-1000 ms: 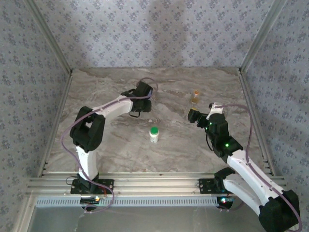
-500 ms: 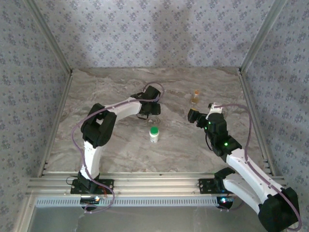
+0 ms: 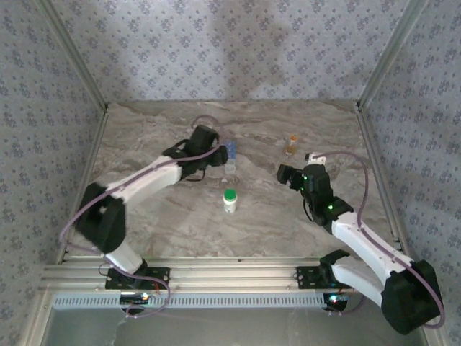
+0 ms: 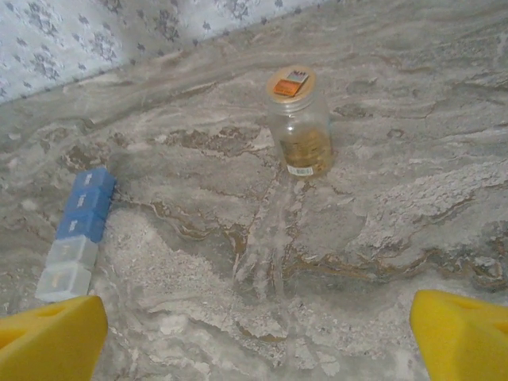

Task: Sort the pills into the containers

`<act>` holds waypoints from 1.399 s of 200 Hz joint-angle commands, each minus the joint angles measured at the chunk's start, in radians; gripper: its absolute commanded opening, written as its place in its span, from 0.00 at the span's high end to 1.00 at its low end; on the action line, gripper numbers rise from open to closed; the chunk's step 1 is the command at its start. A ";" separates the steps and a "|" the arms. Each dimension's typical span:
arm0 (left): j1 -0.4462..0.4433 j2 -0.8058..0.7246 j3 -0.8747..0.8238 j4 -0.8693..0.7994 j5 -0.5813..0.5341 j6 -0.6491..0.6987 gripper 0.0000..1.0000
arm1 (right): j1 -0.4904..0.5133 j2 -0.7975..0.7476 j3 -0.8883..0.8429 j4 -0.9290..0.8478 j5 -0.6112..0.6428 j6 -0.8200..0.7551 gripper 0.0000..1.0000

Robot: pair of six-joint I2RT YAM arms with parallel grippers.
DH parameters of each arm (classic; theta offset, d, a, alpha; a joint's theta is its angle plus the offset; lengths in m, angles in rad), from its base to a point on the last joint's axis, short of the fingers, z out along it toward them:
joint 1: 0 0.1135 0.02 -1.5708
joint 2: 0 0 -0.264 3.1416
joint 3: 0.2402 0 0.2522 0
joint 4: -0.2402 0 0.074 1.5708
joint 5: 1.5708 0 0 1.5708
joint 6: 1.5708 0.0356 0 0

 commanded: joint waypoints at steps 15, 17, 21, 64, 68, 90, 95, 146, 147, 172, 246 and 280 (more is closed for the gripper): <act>0.058 -0.298 -0.253 0.014 -0.133 0.112 0.36 | 0.033 0.211 0.222 -0.131 -0.062 -0.104 0.00; 0.060 -0.314 -0.266 0.017 -0.139 0.118 0.36 | 0.036 0.225 0.238 -0.143 -0.065 -0.109 0.00; 0.064 -0.343 -0.296 0.021 -0.148 0.128 0.36 | 0.042 0.264 0.278 -0.175 -0.069 -0.119 0.00; 0.089 -0.642 -0.621 0.166 -0.192 0.190 0.32 | 0.111 0.614 0.626 -0.359 -0.099 -0.192 0.00; 0.091 -0.663 -0.647 0.182 -0.196 0.194 0.31 | 0.119 0.650 0.670 -0.379 -0.098 -0.202 0.00; 0.097 -0.756 -0.773 0.269 -0.211 0.222 0.29 | 0.180 0.836 0.910 -0.526 -0.055 -0.260 0.00; 0.098 -0.770 -0.796 0.289 -0.209 0.231 0.28 | 0.193 0.878 0.959 -0.555 -0.040 -0.269 0.00; 0.136 -0.775 -0.847 0.409 -0.171 0.252 0.16 | 0.277 1.133 1.248 -0.714 0.026 -0.312 0.00; 0.137 -0.773 -0.844 0.407 -0.170 0.251 0.16 | 0.278 1.137 1.252 -0.718 0.027 -0.313 0.00; 0.173 -0.727 -0.811 0.409 -0.129 0.217 0.15 | 0.288 1.211 1.321 -0.759 0.007 -0.314 0.00; 0.179 -0.776 -0.858 0.422 -0.092 0.236 0.11 | 0.265 1.305 1.373 -0.781 -0.023 -0.289 0.00; 0.179 -0.776 -0.860 0.424 -0.093 0.236 0.11 | 0.246 1.314 1.364 -0.778 -0.004 -0.291 0.00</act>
